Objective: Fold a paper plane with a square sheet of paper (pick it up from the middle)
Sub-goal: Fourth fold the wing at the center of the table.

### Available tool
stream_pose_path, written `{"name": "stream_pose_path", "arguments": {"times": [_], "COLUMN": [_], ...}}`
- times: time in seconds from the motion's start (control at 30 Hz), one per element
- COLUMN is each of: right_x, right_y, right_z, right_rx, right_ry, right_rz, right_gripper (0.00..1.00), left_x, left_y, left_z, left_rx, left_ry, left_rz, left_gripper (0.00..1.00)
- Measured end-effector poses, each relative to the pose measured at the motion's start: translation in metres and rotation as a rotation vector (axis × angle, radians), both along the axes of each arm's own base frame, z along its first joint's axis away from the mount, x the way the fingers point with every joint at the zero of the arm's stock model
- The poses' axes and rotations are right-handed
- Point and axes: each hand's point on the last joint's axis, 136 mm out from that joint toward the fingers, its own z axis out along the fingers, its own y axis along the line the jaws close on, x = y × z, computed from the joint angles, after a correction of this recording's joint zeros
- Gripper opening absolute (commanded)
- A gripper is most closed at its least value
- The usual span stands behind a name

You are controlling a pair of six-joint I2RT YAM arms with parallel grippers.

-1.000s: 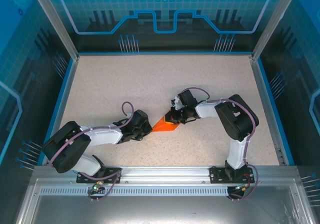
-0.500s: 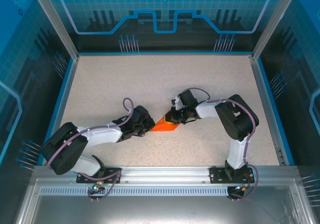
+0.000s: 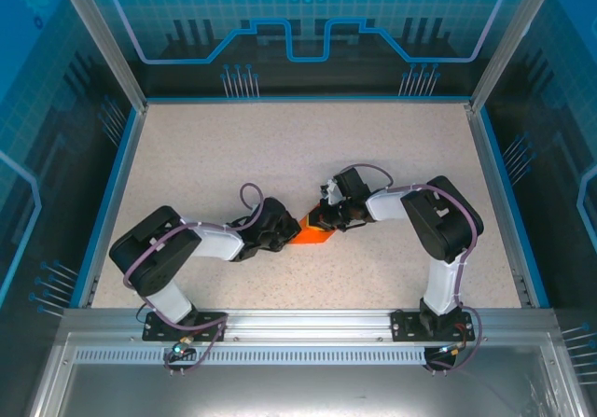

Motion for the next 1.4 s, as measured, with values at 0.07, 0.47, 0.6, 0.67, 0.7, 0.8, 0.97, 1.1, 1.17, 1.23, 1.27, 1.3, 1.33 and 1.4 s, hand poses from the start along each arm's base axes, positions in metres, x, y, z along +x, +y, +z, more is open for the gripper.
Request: {"name": "stream_pose_path", "arguments": {"times": [0.07,0.47,0.6,0.67,0.7,0.8,0.97,1.1,1.17,1.23,1.27,1.3,1.33,1.4], "right_x": [0.000,0.000,0.000,0.000,0.000,0.000,0.000,0.000,0.000,0.000,-0.001,-0.001,-0.001,0.000], "right_y": [0.000,-0.001,-0.001,-0.001,-0.001,-0.002,-0.001,-0.001,-0.001,-0.001,-0.001,-0.001,-0.001,-0.001], "right_z": [0.000,-0.001,-0.001,-0.001,-0.001,-0.001,-0.001,-0.001,-0.001,-0.001,-0.001,-0.001,-0.001,-0.001], "right_rx": [0.000,0.004,0.004,0.004,0.003,0.003,0.010,0.010,0.010,0.010,0.009,0.009,0.009,0.009], "right_ry": [0.000,0.004,0.004,0.006,0.006,0.008,0.014,0.014,0.015,0.015,0.016,0.016,0.016,0.016], "right_rz": [0.000,-0.003,-0.004,-0.004,-0.004,-0.005,-0.002,-0.001,-0.001,-0.001,-0.001,-0.001,-0.001,-0.001], "right_gripper": [0.00,0.00,0.00,0.00,0.00,0.00,0.00,0.00,0.00,0.00,0.00,0.00,0.00,0.00], "left_x": [0.000,-0.016,-0.018,-0.020,-0.020,-0.024,-0.029,-0.035,-0.037,-0.040,-0.043,-0.045,-0.047,-0.052], "left_y": [0.000,0.024,0.029,0.032,0.034,0.040,0.049,0.059,0.063,0.069,0.072,0.076,0.079,0.084], "left_z": [0.000,-0.005,-0.005,-0.006,-0.005,-0.005,-0.006,-0.007,-0.007,-0.006,-0.005,-0.005,-0.004,-0.002], "left_rx": [-0.006,0.002,-0.005,-0.006,-0.005,0.002,0.026,0.050,0.064,0.080,0.094,0.110,0.130,0.165], "left_ry": [0.000,-0.004,-0.015,-0.012,-0.013,-0.012,-0.009,-0.010,-0.008,-0.005,-0.003,-0.001,-0.002,-0.005], "left_rz": [0.009,0.073,0.094,0.111,0.118,0.136,0.161,0.180,0.187,0.193,0.195,0.194,0.185,0.162], "left_gripper": [0.00,0.00,0.00,0.00,0.00,0.00,0.00,0.00,0.00,0.00,0.00,0.00,0.00,0.00]}}
